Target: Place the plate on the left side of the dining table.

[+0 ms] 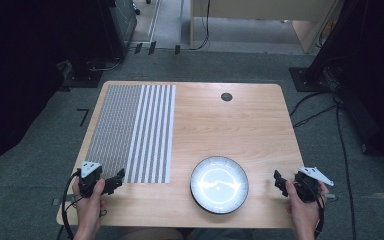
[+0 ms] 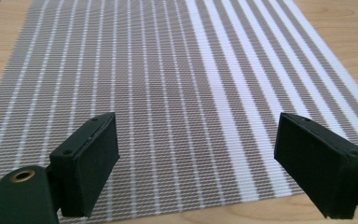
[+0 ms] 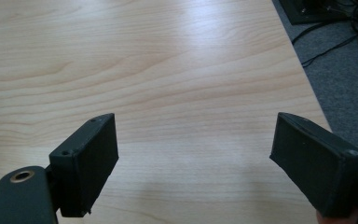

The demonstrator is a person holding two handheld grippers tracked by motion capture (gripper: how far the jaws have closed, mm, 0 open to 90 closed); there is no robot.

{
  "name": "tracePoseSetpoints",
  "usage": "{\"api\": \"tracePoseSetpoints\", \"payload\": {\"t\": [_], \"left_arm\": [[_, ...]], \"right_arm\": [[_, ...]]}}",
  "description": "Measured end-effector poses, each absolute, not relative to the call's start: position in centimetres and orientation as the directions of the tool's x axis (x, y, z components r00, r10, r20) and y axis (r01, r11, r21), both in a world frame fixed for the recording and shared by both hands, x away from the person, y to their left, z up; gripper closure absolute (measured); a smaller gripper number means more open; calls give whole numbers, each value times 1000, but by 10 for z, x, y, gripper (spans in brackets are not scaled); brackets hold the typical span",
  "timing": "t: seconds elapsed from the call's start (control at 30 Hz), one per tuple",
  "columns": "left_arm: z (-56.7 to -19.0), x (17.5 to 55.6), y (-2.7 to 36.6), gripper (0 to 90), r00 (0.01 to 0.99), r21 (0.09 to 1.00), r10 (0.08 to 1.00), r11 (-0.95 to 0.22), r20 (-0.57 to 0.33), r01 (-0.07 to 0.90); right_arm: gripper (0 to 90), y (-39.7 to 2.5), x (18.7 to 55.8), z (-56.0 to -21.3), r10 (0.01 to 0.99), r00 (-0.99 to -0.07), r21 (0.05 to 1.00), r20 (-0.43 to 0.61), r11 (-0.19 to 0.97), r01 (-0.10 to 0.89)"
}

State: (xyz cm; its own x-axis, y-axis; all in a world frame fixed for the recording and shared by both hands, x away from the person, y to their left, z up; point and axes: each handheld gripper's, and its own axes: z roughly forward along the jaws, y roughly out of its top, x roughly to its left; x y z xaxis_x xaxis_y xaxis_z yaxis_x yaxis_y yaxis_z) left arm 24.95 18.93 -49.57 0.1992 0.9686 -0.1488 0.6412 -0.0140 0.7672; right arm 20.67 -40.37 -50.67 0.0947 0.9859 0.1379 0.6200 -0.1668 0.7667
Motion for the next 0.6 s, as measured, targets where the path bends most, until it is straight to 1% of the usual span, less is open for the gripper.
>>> {"api": "tracePoseSetpoints", "payload": {"t": [0.27,0.33,0.37,0.6], "left_arm": [[-492,251,172,138,230,772,962,-32,-149,635],[-490,252,168,138,246,765,945,6,-215,644],[-487,252,162,134,261,774,943,-4,-208,633],[-484,252,145,134,289,783,937,-30,-194,622]], "right_arm": [[146,-390,207,-500,985,61,774,163,-166,610],[151,-387,208,-499,982,55,774,182,-177,608],[152,-383,209,-498,979,46,774,197,-184,606],[159,-370,212,-495,980,27,781,199,-175,600]]}}
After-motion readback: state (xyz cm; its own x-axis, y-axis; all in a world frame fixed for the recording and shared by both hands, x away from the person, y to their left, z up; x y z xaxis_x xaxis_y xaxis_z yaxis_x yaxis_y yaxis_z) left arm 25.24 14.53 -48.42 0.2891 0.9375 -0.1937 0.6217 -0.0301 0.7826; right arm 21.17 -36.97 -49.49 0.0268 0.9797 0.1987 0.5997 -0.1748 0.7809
